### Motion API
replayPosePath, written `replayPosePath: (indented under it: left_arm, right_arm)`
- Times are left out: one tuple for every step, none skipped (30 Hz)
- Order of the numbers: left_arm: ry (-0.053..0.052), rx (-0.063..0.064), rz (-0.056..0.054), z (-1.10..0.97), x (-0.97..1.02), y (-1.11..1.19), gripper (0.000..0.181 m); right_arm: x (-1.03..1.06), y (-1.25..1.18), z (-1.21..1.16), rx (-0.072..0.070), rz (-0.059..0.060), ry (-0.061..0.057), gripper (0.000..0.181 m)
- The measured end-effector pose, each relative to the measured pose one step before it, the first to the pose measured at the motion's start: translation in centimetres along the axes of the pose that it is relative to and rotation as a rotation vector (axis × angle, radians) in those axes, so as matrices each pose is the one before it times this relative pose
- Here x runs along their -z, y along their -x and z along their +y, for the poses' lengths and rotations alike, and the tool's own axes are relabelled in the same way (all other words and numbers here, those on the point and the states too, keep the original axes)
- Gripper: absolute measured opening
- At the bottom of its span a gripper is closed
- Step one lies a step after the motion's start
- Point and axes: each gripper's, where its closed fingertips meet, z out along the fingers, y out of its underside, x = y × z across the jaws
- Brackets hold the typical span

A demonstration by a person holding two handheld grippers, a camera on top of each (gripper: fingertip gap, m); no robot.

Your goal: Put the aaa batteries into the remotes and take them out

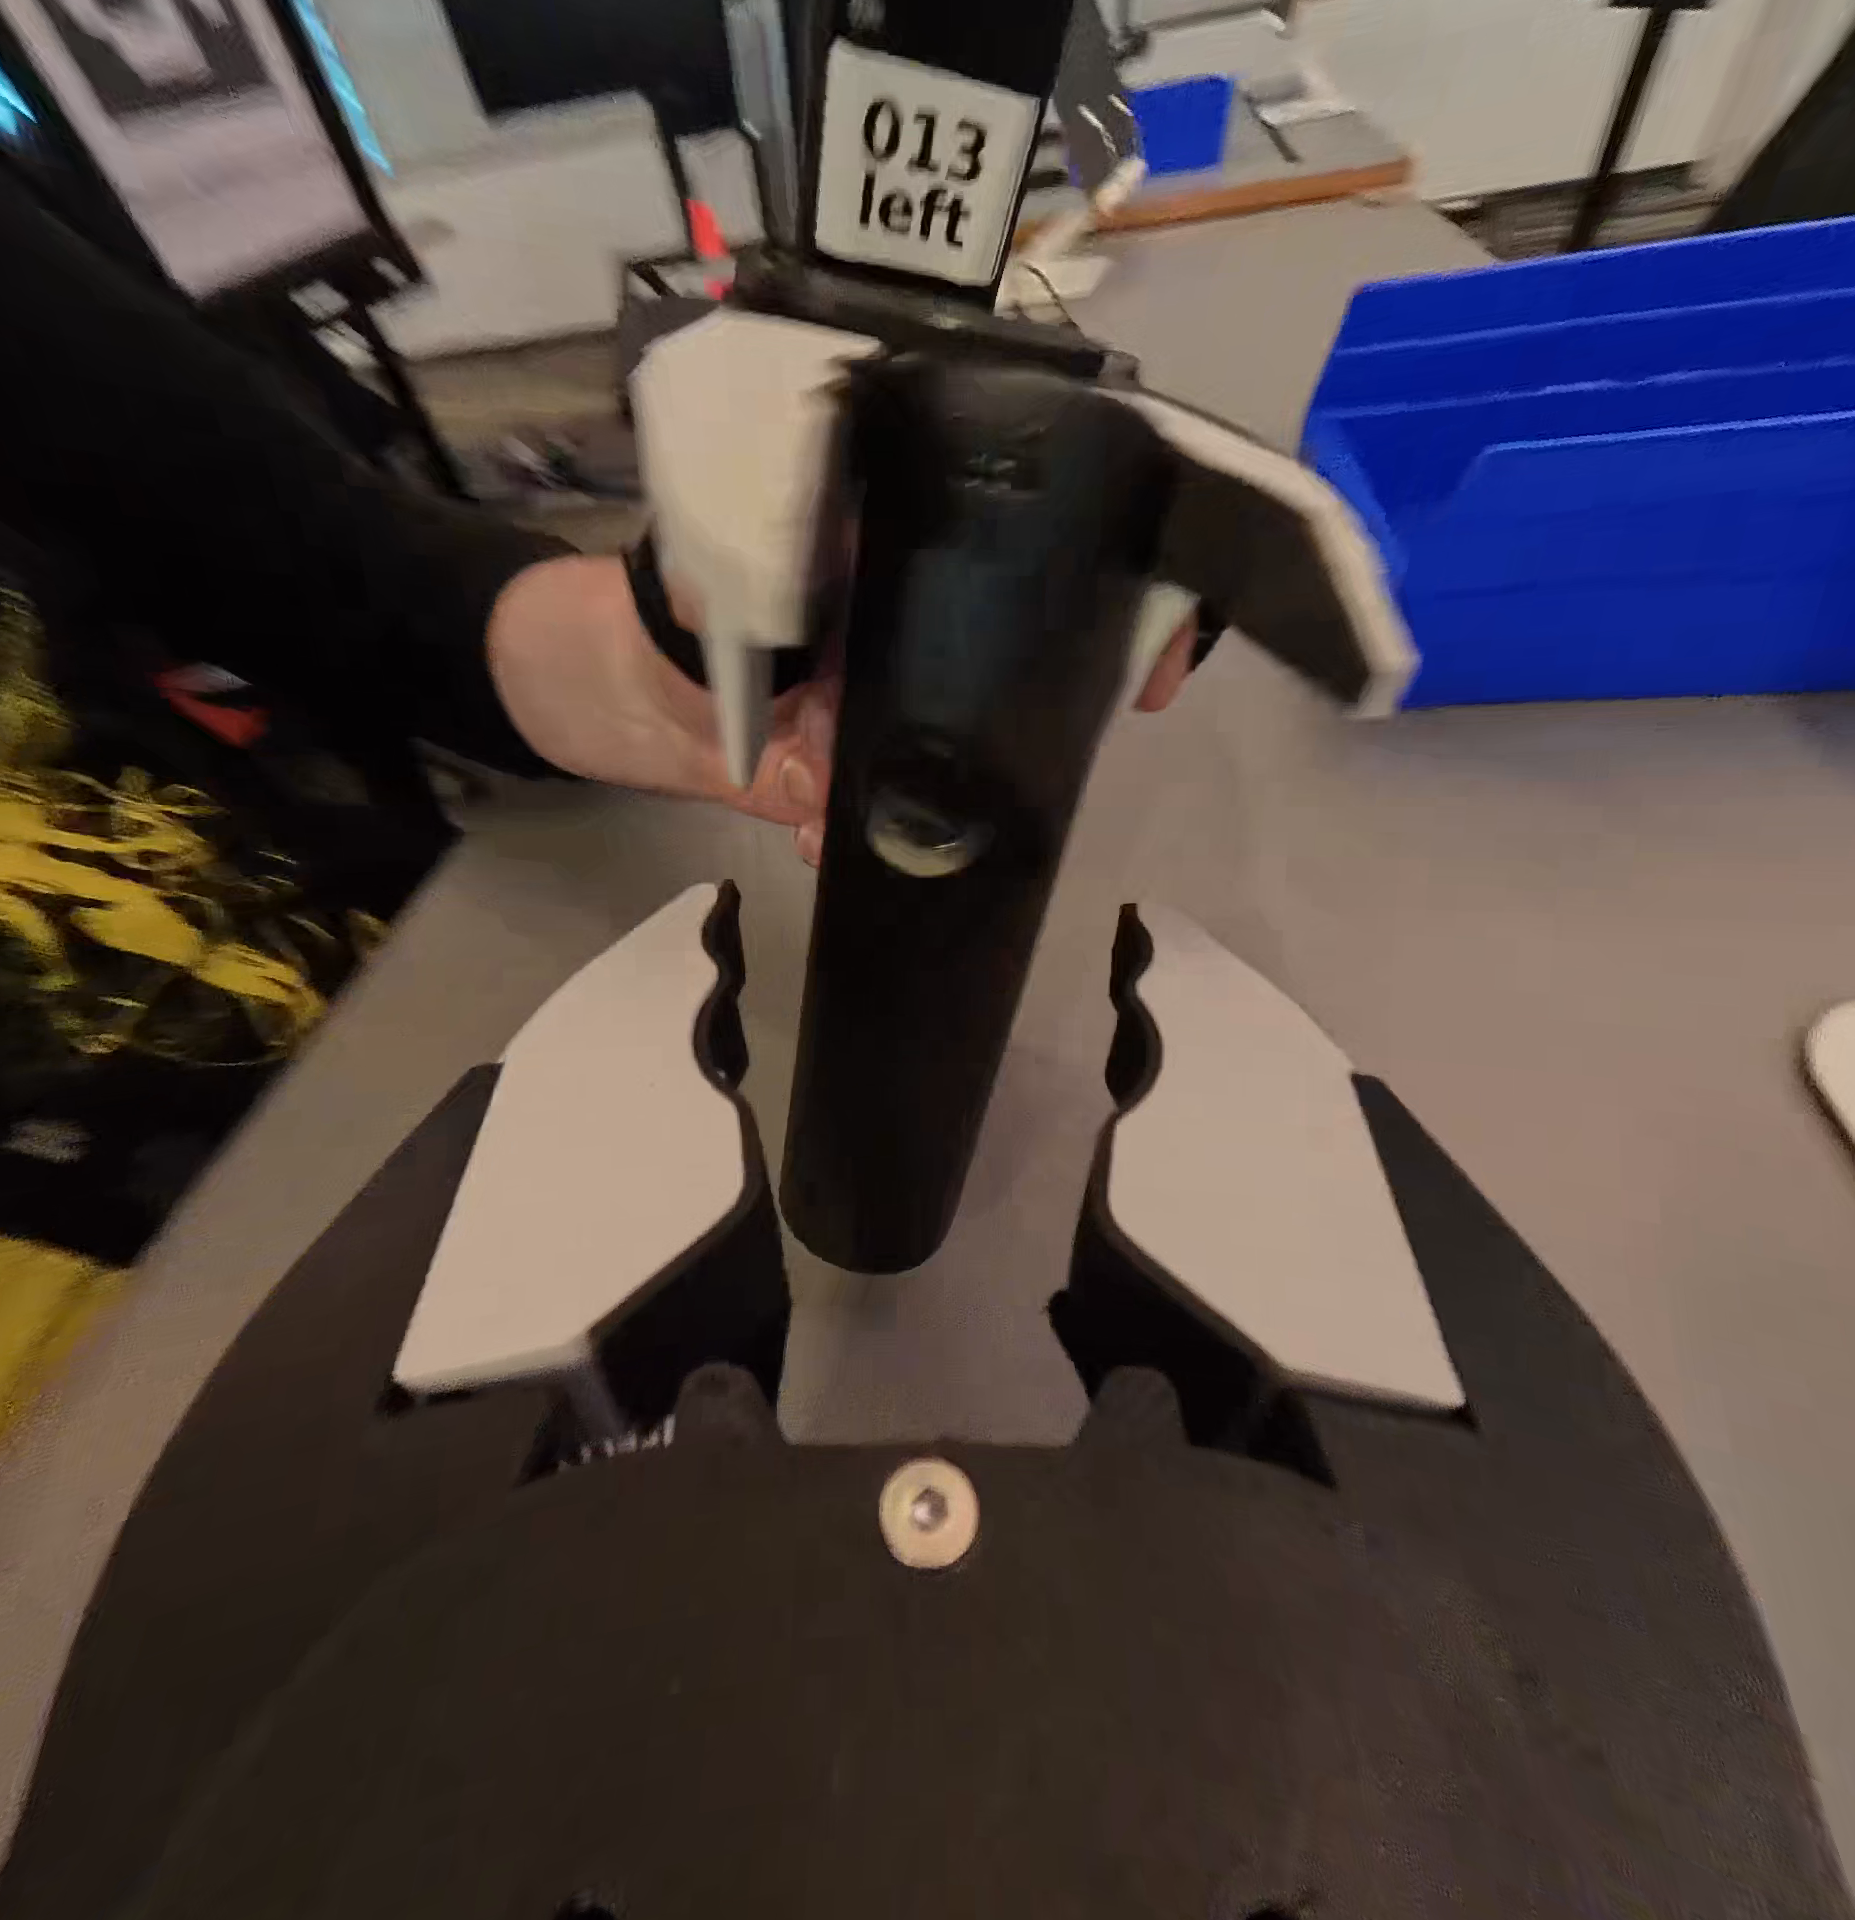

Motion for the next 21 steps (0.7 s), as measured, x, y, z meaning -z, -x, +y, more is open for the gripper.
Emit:
replayPosePath:
  left_arm:
    - [-0.0283,0.0153,-0.0281,-0.322,-0.018,0.213,0.061]
    - [-0.0300,0.0106,-0.0284,-0.434,-0.009,0.164,0.060]
    - [-0.0062,0.0100,0.0161,-0.188,-0.176,-0.407,0.060]
    - [-0.0003,0.0169,0.0352,-0.069,-0.248,-0.638,0.060]
    - [-0.0161,0.0160,0.0049,-0.173,-0.173,-0.218,0.060]
    - [-0.0012,0.0131,0.0141,0.035,-0.210,-0.318,0.060]
    - [0.0024,0.0011,0.0132,0.072,-0.165,-0.341,0.060]
    - [-0.0069,-0.0081,-0.0060,-0.073,-0.020,-0.080,0.060]
    - [-0.0024,0.0017,0.0037,-0.069,0.043,-0.197,0.060]
    - [0.0003,0.0025,0.0048,-0.115,0.038,-0.200,0.060]
    - [0.0103,-0.0078,0.0056,-0.010,0.005,-0.185,0.060]
    - [0.0196,-0.0246,-0.0010,0.168,-0.013,-0.078,0.060]
    - [0.0219,-0.0201,0.0015,0.221,0.015,0.014,0.061]
    - [0.0090,-0.0029,0.0319,0.054,0.069,-0.288,0.061]
    - [0.0144,0.0046,0.0485,0.025,0.124,-0.473,0.060]
    - [0.0160,-0.0124,0.0373,-0.022,0.138,-0.387,0.065]
    - [0.0120,-0.0268,0.0358,-0.074,0.119,-0.435,0.073]
    - [0.0046,-0.0339,0.0301,-0.113,0.011,-0.410,0.084]
    - [0.0169,-0.0223,0.0334,0.105,-0.106,-0.481,0.088]
    - [0.0245,-0.0117,0.0356,0.245,-0.184,-0.462,0.087]
    - [0.0077,-0.0222,0.0198,0.137,-0.282,-0.295,0.086]
  right_arm:
    - [-0.340,-0.236,0.583,0.0398,0.0998,0.0463,0.068]
    - [-0.415,-0.219,0.726,0.0336,0.0892,0.0556,0.072]
    - [-0.457,0.166,0.518,0.0105,0.0428,0.0341,0.076]
    - [-0.371,0.052,0.215,-0.0125,0.0262,0.0106,0.074]
    - [-0.249,0.165,-0.145,-0.0274,-0.0041,-0.0153,0.075]
    - [-0.187,0.503,-0.198,-0.0387,-0.0458,-0.0155,0.073]
    - [-0.179,0.546,0.019,-0.0264,-0.0492,0.0052,0.072]
    - [-0.073,0.447,0.019,0.0011,-0.0339,0.0022,0.065]
    - [0.057,0.327,-0.128,0.0041,-0.0241,-0.0137,0.056]
    - [0.144,0.165,-0.188,-0.0061,-0.0171,-0.0228,0.055]
    - [0.156,0.181,-0.205,-0.0056,-0.0173,-0.0242,0.054]
    - [0.148,0.165,-0.059,-0.0061,-0.0212,-0.0102,0.054]
    - [0.194,0.082,0.100,-0.0034,-0.0238,0.0052,0.053]
    - [0.300,0.076,0.087,0.0074,-0.0251,0.0057,0.053]
    - [0.350,0.278,-0.015,0.0096,-0.0379,-0.0035,0.052]
    - [0.350,0.424,-0.092,0.0040,-0.0488,-0.0116,0.052]
    - [0.328,0.338,-0.090,-0.0066,-0.0458,-0.0146,0.052]
    - [0.268,0.389,0.092,-0.0181,-0.0549,-0.0051,0.052]
    - [0.189,0.588,0.237,-0.0139,-0.0664,0.0021,0.052]
    - [0.093,0.343,0.153,-0.0003,-0.0413,-0.0071,0.052]
    - [0.004,0.132,0.029,-0.0014,-0.0242,-0.0119,0.052]
